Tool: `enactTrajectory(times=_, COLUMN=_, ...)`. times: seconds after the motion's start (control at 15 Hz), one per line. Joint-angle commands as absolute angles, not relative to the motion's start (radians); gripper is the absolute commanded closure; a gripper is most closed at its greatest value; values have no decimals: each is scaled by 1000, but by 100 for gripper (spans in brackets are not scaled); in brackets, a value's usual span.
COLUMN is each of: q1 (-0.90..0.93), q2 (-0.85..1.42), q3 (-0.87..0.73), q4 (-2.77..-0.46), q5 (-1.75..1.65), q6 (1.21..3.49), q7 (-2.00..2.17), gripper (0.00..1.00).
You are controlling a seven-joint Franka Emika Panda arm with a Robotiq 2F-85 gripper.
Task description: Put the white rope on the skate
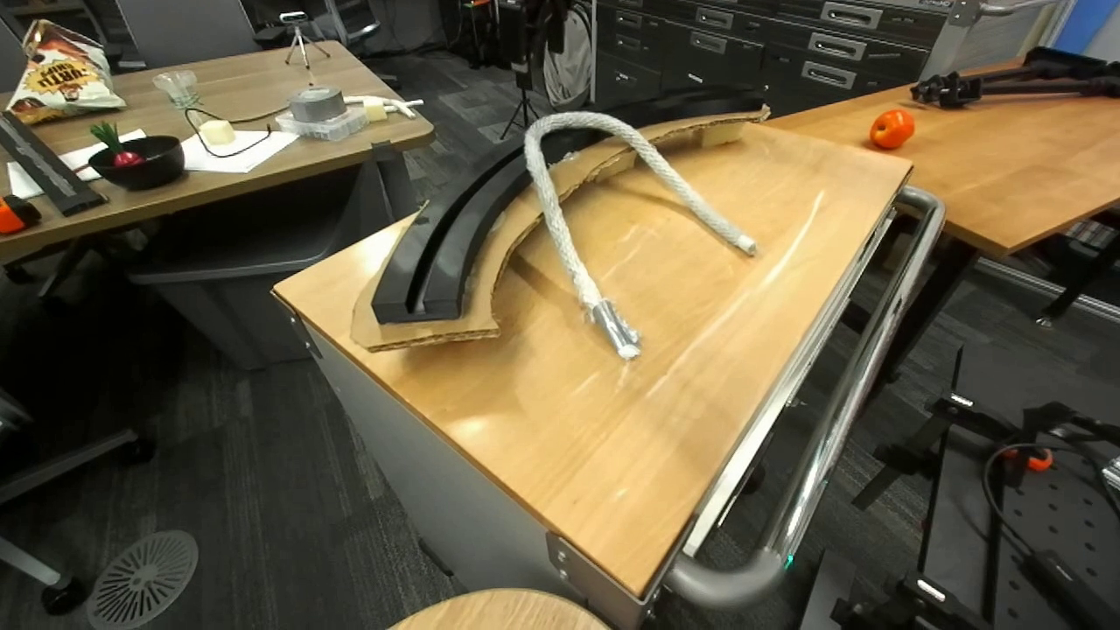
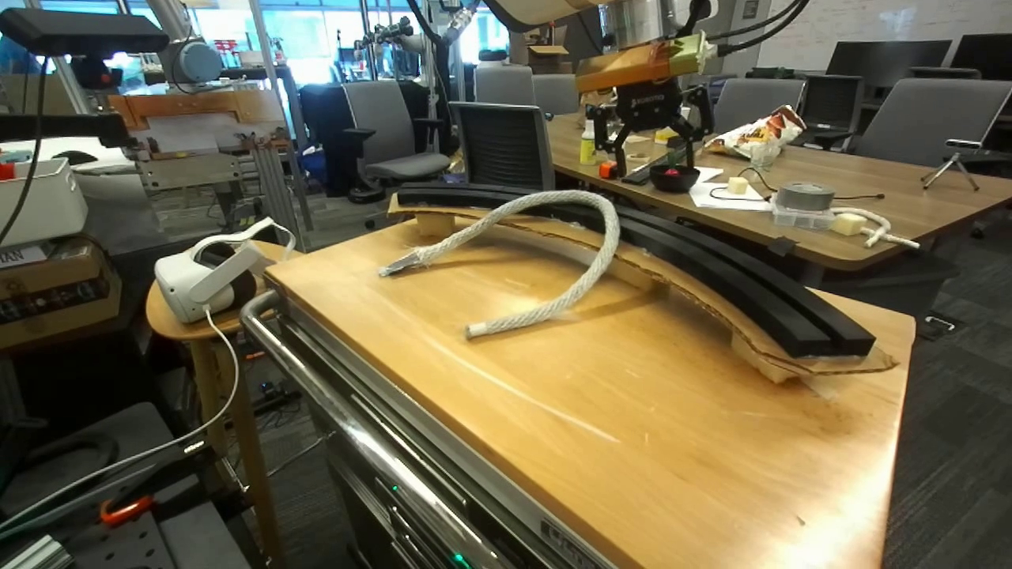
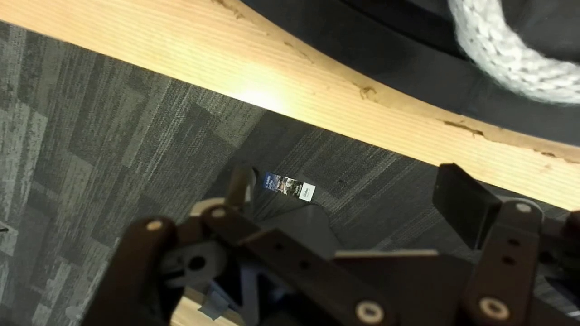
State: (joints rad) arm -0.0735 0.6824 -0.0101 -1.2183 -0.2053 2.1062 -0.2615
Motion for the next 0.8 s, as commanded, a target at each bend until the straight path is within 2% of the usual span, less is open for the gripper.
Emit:
enactTrajectory(times=0.0, q1=-60, q2=669, q3=-23, q4=-1219, q5=-206, q6=2087, q7=-258, gripper=0)
enactTrajectory(times=0.47, q1=-82, q2=432, q3=-35, q4=-1535, q5=-227, q6=2144, q7=-276, gripper=0)
enactTrajectory(times=0.73, q1=-129, q2=328, q3=-34, q4=-1726, q5=-179, q6=2255, q7=-288, gripper=0)
